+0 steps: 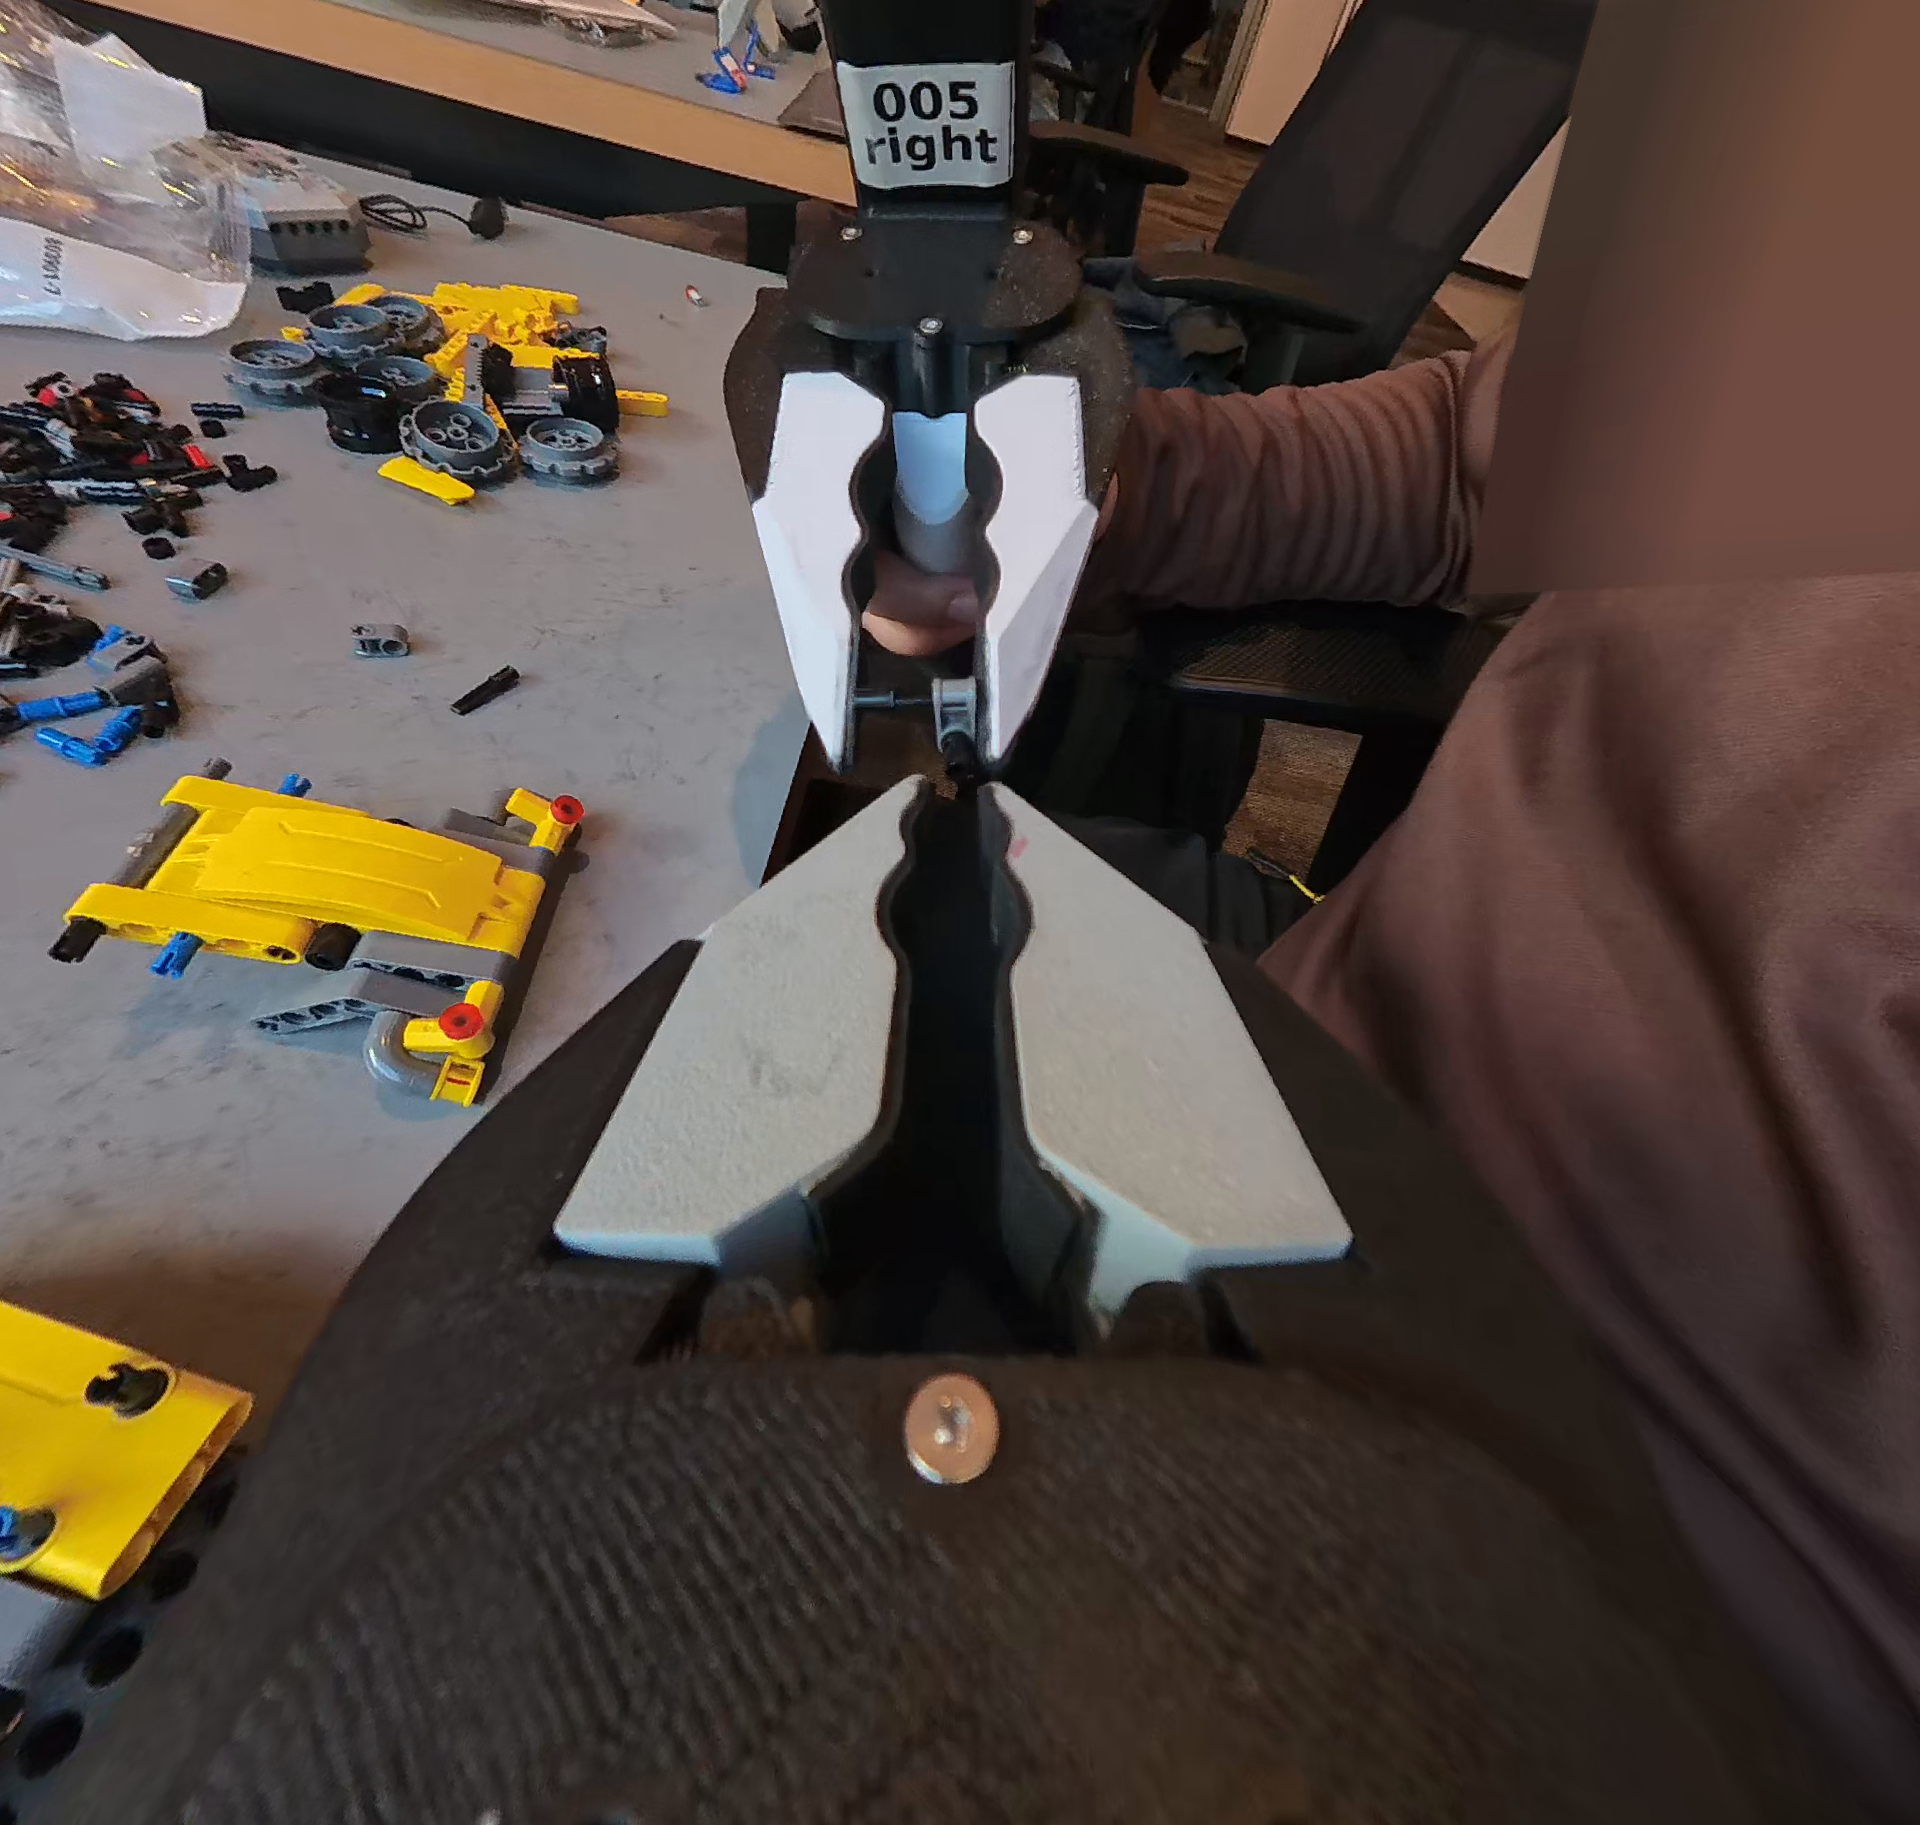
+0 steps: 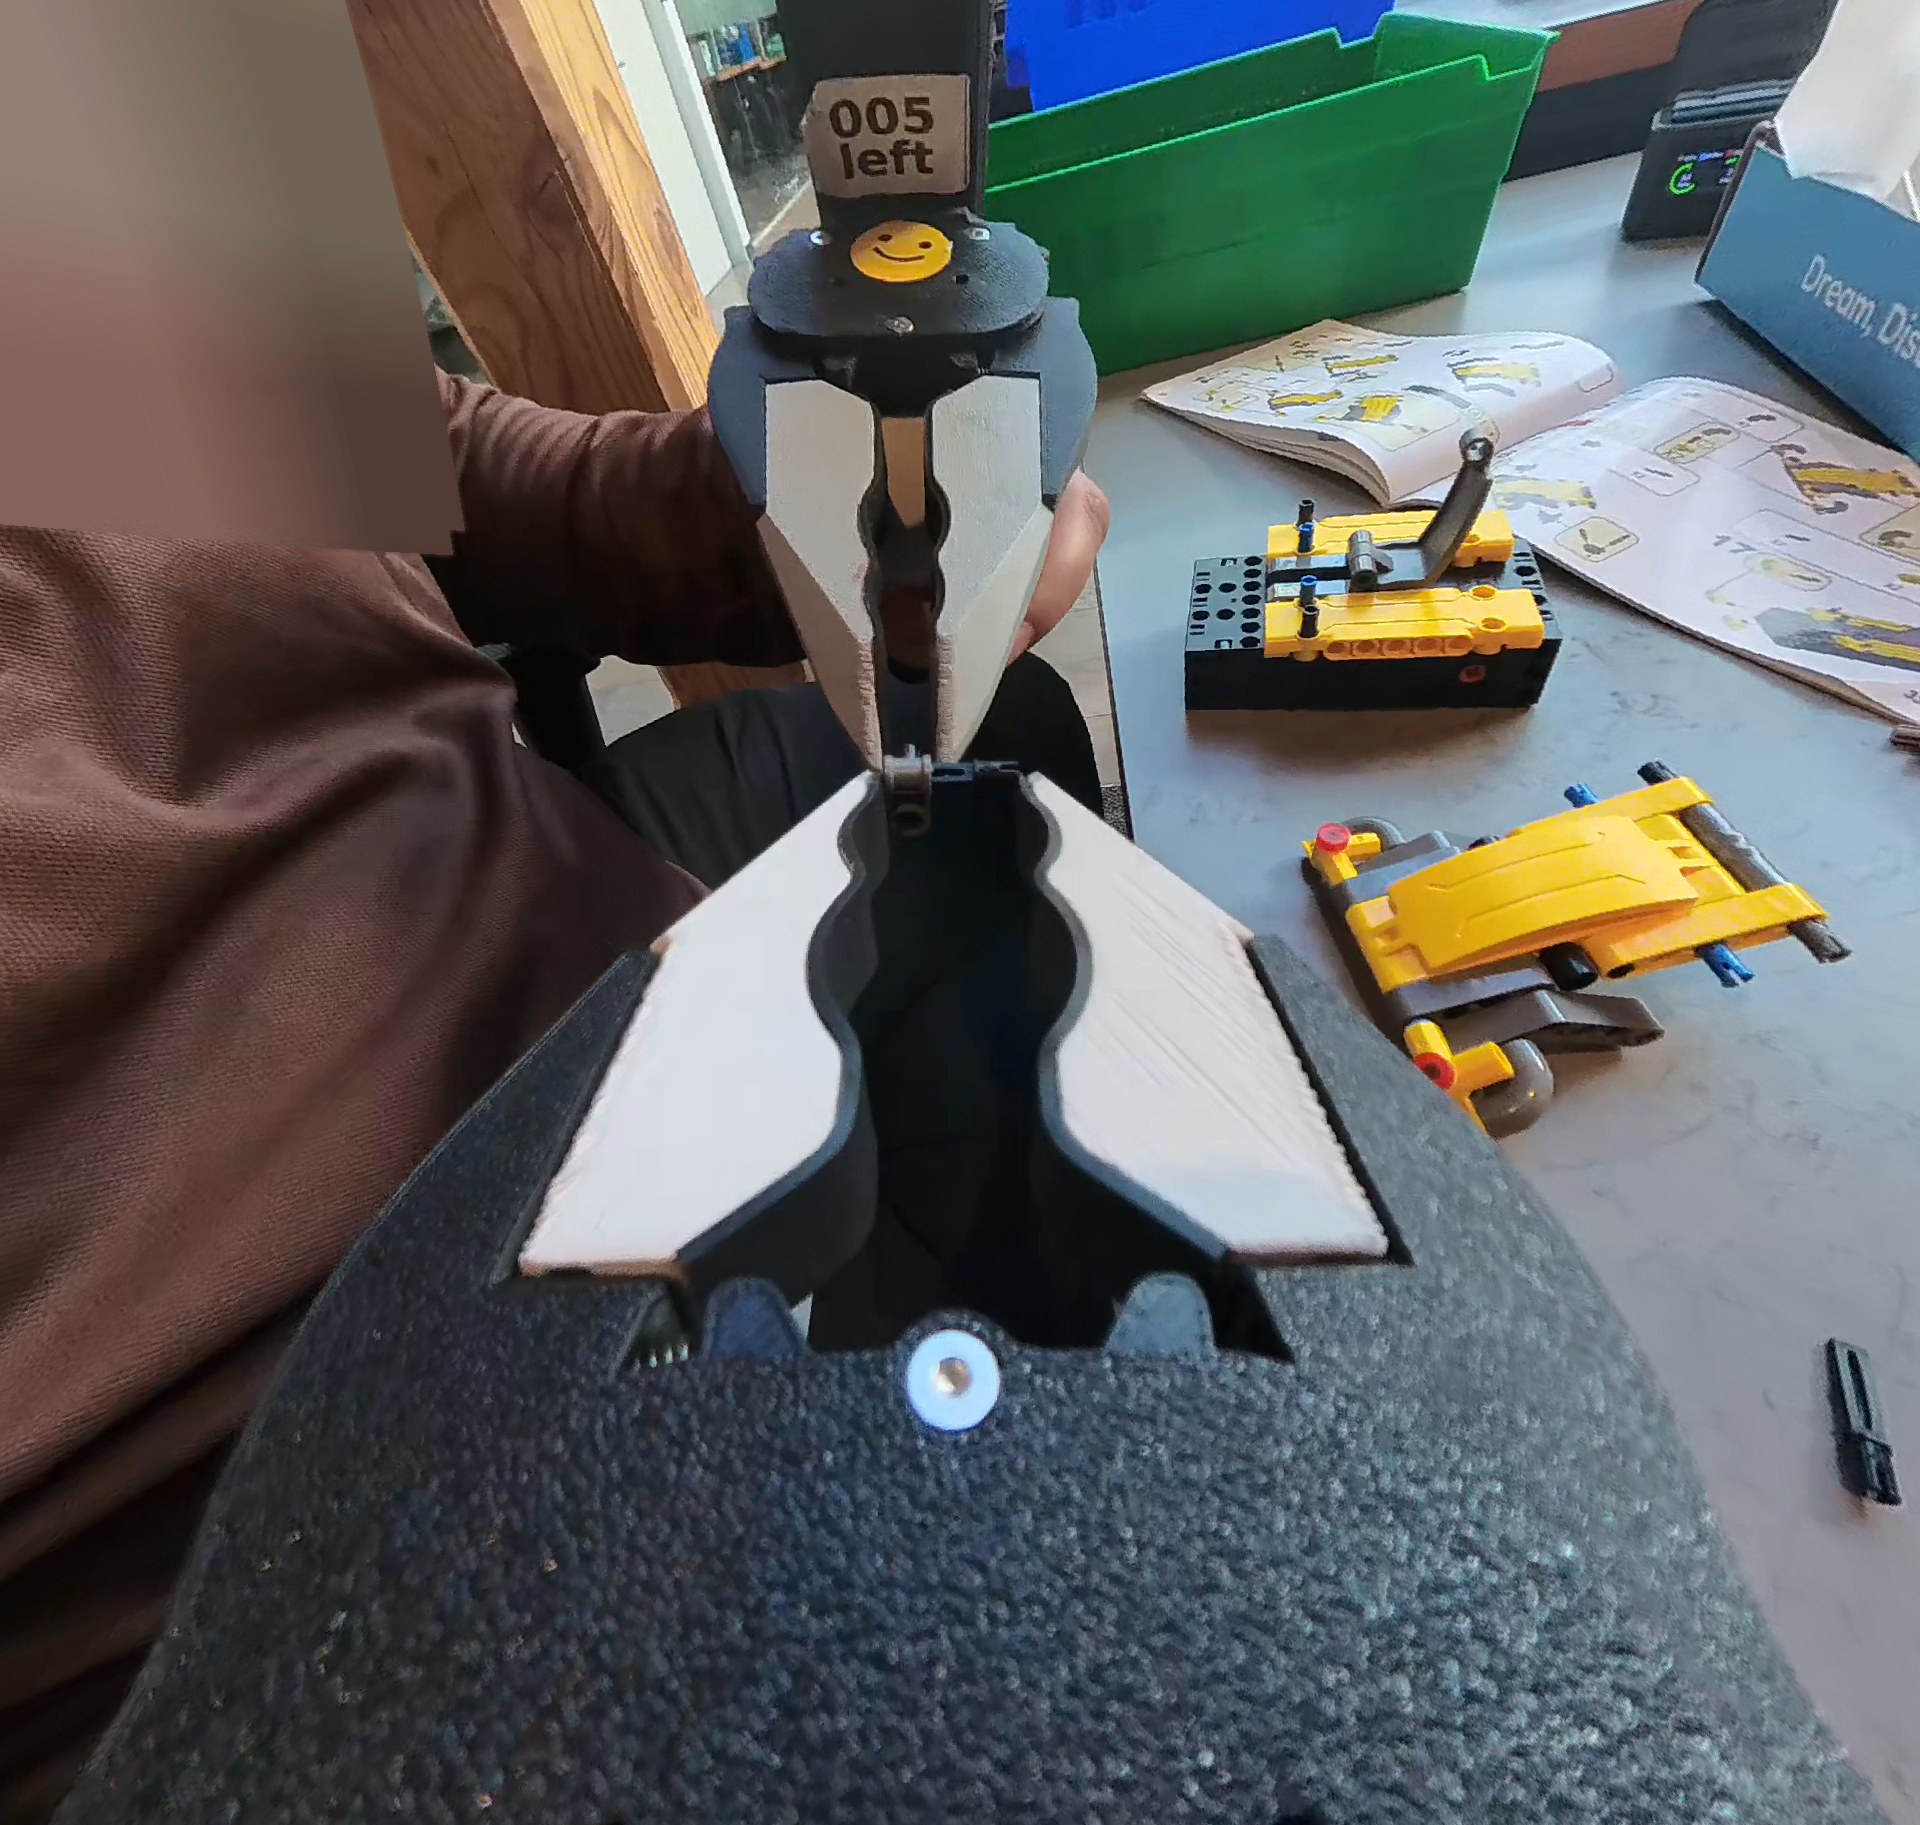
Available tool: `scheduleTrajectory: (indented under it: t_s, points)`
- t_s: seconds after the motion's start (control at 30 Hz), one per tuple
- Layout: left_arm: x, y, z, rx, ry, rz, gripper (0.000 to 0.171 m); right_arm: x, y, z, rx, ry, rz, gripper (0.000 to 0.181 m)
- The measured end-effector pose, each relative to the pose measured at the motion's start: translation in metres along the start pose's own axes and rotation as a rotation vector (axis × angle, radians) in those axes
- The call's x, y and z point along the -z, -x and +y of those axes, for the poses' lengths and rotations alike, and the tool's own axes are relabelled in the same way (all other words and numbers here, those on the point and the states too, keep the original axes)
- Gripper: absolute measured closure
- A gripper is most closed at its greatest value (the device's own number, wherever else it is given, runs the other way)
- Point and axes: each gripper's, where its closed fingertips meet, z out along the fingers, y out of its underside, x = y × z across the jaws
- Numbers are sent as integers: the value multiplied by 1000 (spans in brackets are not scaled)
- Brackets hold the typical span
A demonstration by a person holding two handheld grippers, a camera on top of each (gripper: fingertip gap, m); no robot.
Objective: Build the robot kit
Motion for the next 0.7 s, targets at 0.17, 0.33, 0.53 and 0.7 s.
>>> scheduleTrajectory:
  t_s: [0.17, 0.33, 0.53, 0.7]
  points:
    - [-3, -3, 1, 19, -3, 31, 167, -1, 2, 2, 11, 12, -8, 160]
    - [-4, -4, 2, 44, -15, 52, 166, -2, 2, 7, 20, 37, -7, 161]
    - [-6, -5, 6, 60, -19, 77, 169, -3, 4, 12, 13, 47, -21, 161]
    - [-4, -5, 0, 45, -67, 79, 169, -3, 5, 6, -3, -1, -25, 161]
